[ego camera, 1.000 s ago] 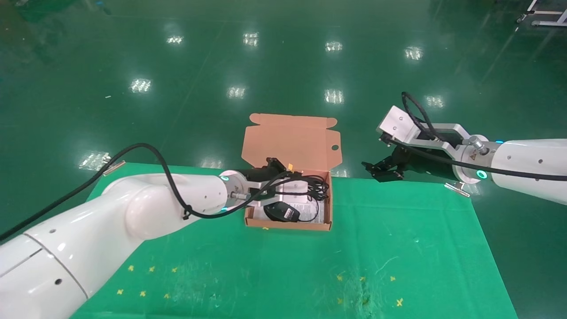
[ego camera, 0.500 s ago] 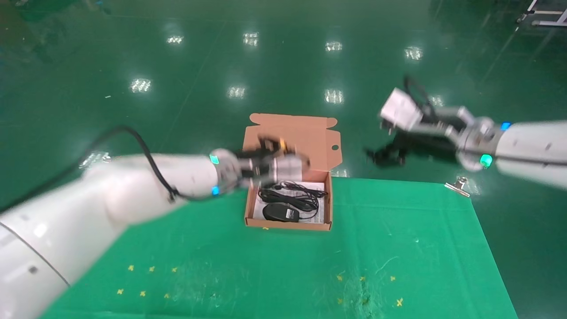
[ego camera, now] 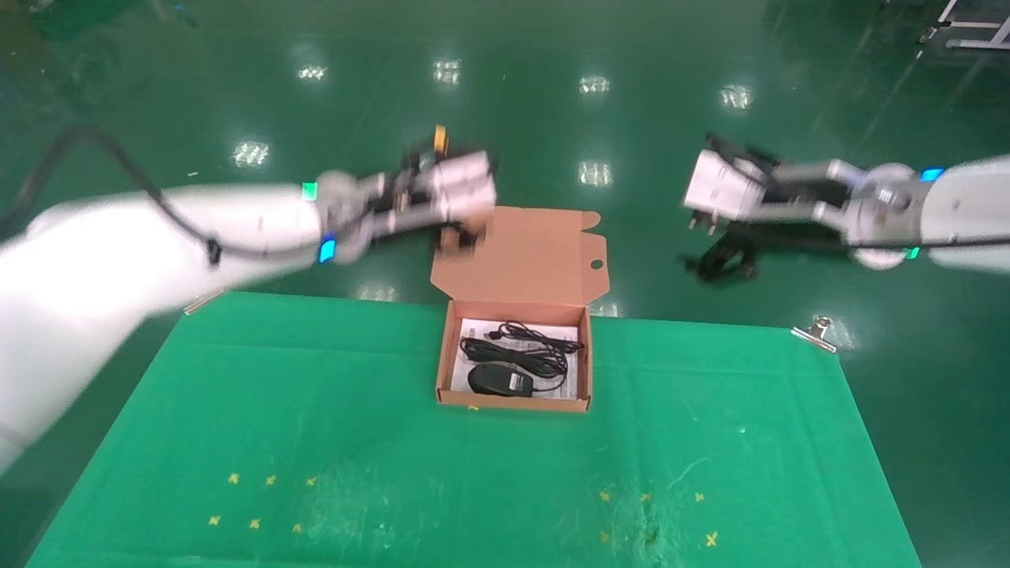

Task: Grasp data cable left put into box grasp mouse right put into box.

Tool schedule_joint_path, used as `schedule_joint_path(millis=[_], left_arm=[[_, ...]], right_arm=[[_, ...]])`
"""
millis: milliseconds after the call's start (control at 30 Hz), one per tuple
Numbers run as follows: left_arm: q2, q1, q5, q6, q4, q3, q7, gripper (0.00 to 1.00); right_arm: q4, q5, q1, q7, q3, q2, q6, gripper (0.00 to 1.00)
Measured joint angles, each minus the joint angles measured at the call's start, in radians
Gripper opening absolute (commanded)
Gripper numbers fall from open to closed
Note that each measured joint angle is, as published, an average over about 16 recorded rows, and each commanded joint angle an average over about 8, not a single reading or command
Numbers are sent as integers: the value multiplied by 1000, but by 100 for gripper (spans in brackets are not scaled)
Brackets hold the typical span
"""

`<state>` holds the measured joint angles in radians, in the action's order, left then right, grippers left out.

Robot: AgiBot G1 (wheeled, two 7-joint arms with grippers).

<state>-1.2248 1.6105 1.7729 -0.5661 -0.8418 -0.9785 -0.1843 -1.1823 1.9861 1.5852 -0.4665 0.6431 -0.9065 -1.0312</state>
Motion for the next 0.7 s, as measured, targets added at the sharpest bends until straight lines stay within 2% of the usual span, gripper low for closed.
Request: schedule_joint_path(millis=[467,700], left_arm=[[154,-134,-261,-233,-111,175,-1,100],[193,-168,-327,-292,-139,219,-1,100]], right_arm=[[-24,-301,-123,68,-87,71,-112,100],[-31,-379,-154,85,-109,89,-140,100]])
